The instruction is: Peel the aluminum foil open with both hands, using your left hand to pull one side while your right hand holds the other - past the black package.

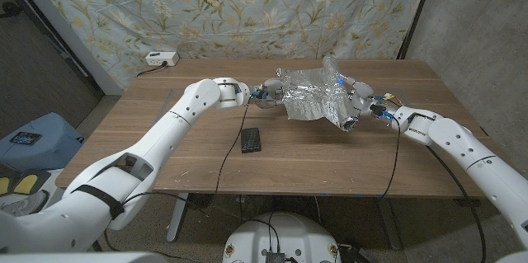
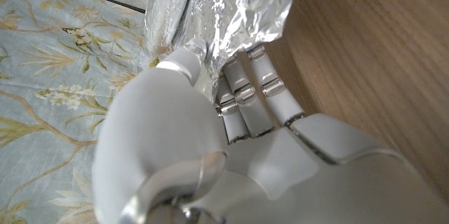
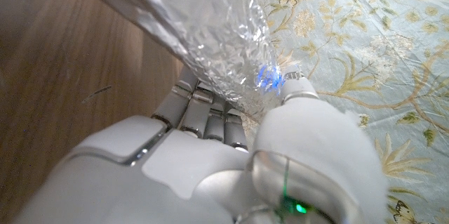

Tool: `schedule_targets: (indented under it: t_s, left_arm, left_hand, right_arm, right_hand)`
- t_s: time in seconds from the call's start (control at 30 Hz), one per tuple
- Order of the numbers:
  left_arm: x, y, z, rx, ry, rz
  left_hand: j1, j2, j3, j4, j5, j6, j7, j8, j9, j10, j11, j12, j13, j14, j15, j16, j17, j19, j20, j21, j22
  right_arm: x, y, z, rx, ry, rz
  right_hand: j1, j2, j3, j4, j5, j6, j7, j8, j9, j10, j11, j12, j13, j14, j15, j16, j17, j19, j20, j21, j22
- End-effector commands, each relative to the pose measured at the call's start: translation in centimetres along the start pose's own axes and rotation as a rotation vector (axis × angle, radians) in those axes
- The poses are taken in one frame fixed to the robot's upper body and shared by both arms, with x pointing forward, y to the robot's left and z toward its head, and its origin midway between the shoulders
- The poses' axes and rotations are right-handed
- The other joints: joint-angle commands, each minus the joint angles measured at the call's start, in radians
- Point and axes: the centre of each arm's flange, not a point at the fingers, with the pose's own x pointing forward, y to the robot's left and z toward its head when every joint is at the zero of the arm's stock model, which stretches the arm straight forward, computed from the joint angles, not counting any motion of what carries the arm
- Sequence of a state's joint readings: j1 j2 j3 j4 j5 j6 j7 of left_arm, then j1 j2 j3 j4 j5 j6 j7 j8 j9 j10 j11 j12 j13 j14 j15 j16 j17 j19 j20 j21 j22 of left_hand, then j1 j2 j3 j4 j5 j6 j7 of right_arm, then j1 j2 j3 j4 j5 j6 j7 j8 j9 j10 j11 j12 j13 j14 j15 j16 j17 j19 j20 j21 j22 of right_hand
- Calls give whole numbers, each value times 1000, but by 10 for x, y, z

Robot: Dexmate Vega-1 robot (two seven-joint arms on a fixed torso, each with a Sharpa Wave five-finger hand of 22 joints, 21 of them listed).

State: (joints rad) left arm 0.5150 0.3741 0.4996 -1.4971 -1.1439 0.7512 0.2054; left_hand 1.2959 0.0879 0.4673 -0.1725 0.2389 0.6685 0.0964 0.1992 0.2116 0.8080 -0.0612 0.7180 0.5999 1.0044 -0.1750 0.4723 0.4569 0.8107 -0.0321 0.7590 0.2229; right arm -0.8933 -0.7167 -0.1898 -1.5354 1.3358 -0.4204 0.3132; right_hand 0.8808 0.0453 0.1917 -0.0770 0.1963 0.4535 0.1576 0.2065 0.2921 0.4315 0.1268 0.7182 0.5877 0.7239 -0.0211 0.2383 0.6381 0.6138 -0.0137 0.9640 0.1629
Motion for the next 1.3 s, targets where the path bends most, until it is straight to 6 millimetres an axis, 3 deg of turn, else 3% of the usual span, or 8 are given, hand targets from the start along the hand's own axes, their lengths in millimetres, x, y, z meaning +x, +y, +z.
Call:
schedule_targets:
  t_s: [0.03, 0.63, 0.73, 1.3]
  left_arm:
    - [-3, 7, 5, -5, -11, 17]
    - [-14, 9, 12, 15, -35, 37]
    - [-15, 9, 12, 19, -33, 46]
    - [-18, 3, 8, 3, -39, 49]
  left_hand:
    - [10, 2, -4, 4, -2, 43, 43, -4, 5, 41, -40, 4, 5, 11, -3, -5, 5, -2, -3, 7, 0]
    - [12, 1, -4, 4, -1, 45, 42, -4, 6, 41, -40, 1, 4, 15, -3, -7, 10, -5, -4, 26, -2]
    - [12, 1, -5, 5, -1, 45, 42, -4, 6, 40, -40, 1, 6, 15, -2, -8, 10, -7, -3, 28, -3]
    - [22, -14, -8, -3, -1, 86, 44, 8, 7, 71, -39, -5, -16, 35, -7, -4, 19, -10, -8, 57, -6]
  right_arm:
    - [4, -6, -1, 42, 6, 18]
    - [3, -15, -3, 96, -41, 55]
    - [1, -16, -4, 102, -47, 52]
    - [-7, -16, -8, 105, -55, 67]
  right_hand:
    - [-7, -2, -5, -1, 5, -1, 7, -1, 1, 4, 5, -6, -1, -3, 6, -4, 0, 4, 5, -9, 3]
    - [-39, -42, -32, -1, 20, -10, -2, 2, 1, 0, -2, -8, 7, -7, -4, -1, -1, 0, 6, -45, 4]
    - [-28, -42, -30, -9, 28, 0, -9, 6, 1, 10, -18, -1, 11, 4, -12, 6, 2, 11, -6, -52, 4]
    - [4, -30, -21, -28, 45, 11, -19, 10, 5, 18, -28, 13, 28, 13, -23, 16, 15, 27, -16, -78, 6]
